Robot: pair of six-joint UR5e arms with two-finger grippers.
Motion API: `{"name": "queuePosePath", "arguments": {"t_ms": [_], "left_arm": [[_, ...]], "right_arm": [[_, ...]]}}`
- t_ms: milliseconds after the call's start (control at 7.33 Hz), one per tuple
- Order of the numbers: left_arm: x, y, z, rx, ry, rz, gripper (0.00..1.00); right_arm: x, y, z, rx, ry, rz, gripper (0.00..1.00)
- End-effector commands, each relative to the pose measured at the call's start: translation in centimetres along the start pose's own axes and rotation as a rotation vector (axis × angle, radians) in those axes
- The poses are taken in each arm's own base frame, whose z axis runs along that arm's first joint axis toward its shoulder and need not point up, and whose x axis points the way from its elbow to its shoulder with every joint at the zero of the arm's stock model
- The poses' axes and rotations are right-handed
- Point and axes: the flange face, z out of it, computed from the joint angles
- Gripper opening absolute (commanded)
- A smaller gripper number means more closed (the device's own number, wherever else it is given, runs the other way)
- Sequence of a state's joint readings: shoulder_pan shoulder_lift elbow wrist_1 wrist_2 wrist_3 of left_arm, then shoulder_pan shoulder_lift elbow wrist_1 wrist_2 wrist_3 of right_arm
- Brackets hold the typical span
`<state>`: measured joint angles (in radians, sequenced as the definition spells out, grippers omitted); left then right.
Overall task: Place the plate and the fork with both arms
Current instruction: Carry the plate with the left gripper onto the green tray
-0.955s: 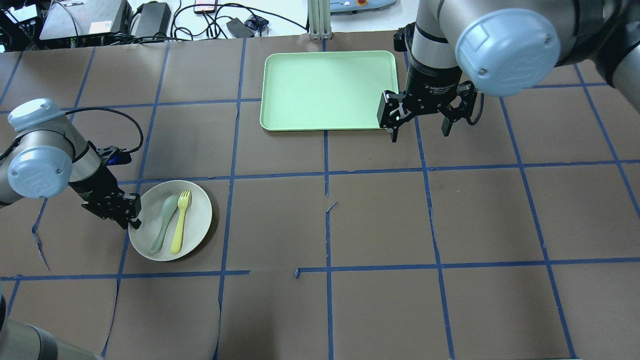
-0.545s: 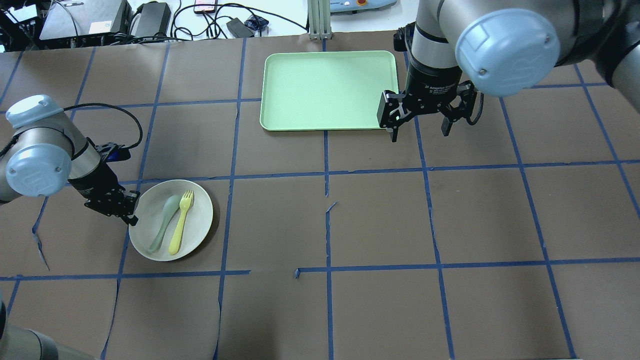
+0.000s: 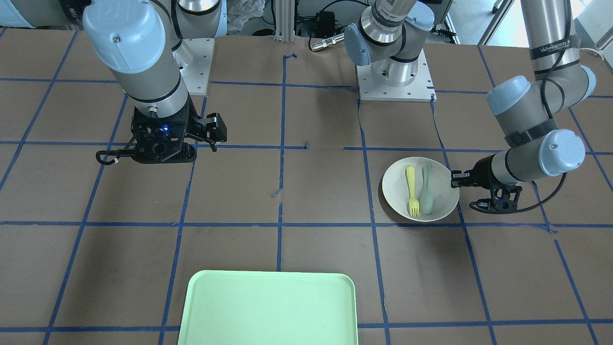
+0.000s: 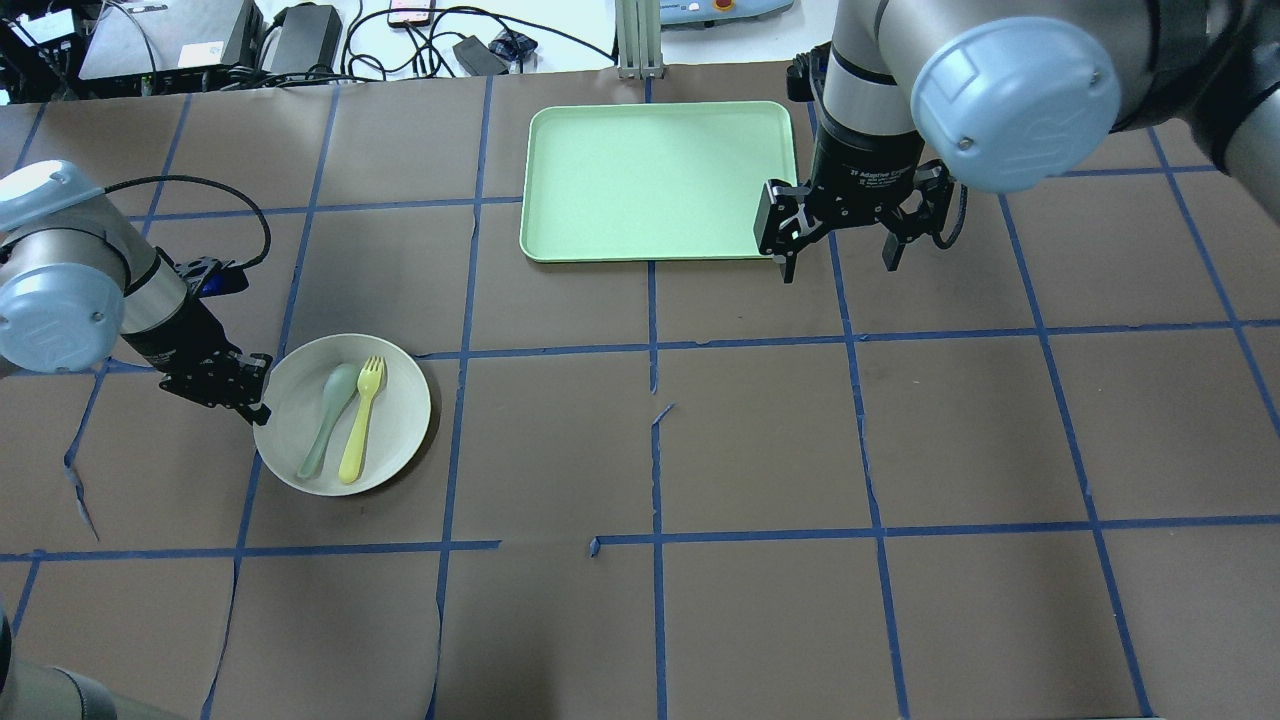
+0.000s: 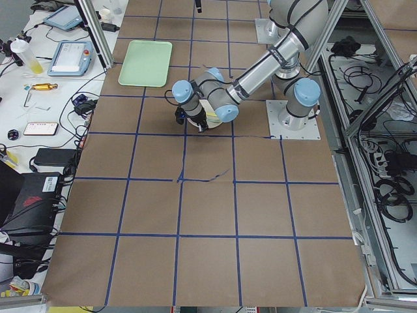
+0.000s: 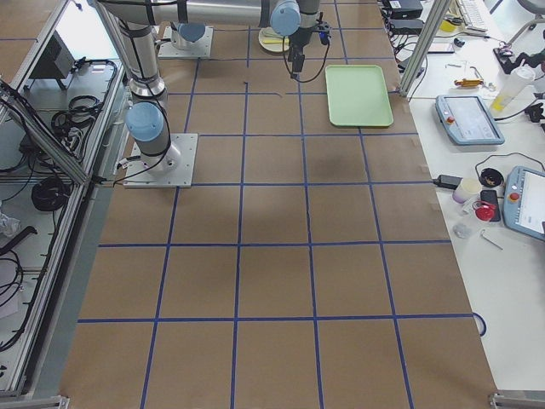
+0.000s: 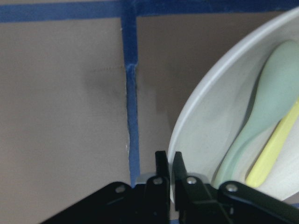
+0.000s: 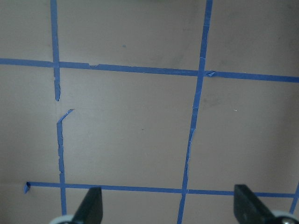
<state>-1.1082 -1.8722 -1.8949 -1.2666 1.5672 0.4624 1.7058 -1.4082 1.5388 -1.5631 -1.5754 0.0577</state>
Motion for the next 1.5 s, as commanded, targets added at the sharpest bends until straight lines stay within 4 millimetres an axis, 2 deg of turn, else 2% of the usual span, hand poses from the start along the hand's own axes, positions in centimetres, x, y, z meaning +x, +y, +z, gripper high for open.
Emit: {"name": "queuePosePath", "arguments": {"t_ms": [0, 273, 409, 545, 818, 955, 1091, 1227, 1364], "left_arm": [[-0.1, -0.5, -2.6, -0.015, 0.027, -0.002, 0.00], [0.1, -1.6, -5.3, -0.004, 0.080, -0.008, 0.00], [1.6, -3.3, -6.6, 0.038, 0.121, -0.071, 0.00], [5.5, -4.9, -7.6, 0.047, 0.097, -0.052, 0.00], [10.7, -7.7, -8.6, 0.085, 0.173, -0.112, 0.00], [14.0, -9.4, -8.4, 0.085, 0.175, -0.120, 0.00], [16.8, -11.8, -10.1, 0.114, 0.195, -0.183, 0.00], [20.2, -14.2, -10.3, 0.124, 0.195, -0.183, 0.00], [22.5, -16.6, -10.0, 0.125, 0.206, -0.229, 0.00]], "right_arm": [[0.0, 0.0, -0.1, 0.002, 0.000, -0.010, 1.00], [0.0, 0.0, -0.1, 0.000, 0.000, -0.010, 1.00], [0.0, 0.0, -0.1, 0.002, 0.001, -0.010, 1.00], [0.0, 0.0, -0.1, 0.000, 0.001, -0.010, 1.00], [0.1, 0.0, -0.1, 0.001, 0.008, -0.010, 1.00], [0.2, 0.0, -0.2, 0.001, 0.009, -0.009, 1.00], [0.2, -0.1, -0.3, 0.004, 0.009, -0.009, 1.00], [0.2, 0.0, -0.3, 0.002, 0.010, -0.009, 1.00], [0.2, 0.0, -0.2, 0.001, 0.007, -0.006, 1.00]]}}
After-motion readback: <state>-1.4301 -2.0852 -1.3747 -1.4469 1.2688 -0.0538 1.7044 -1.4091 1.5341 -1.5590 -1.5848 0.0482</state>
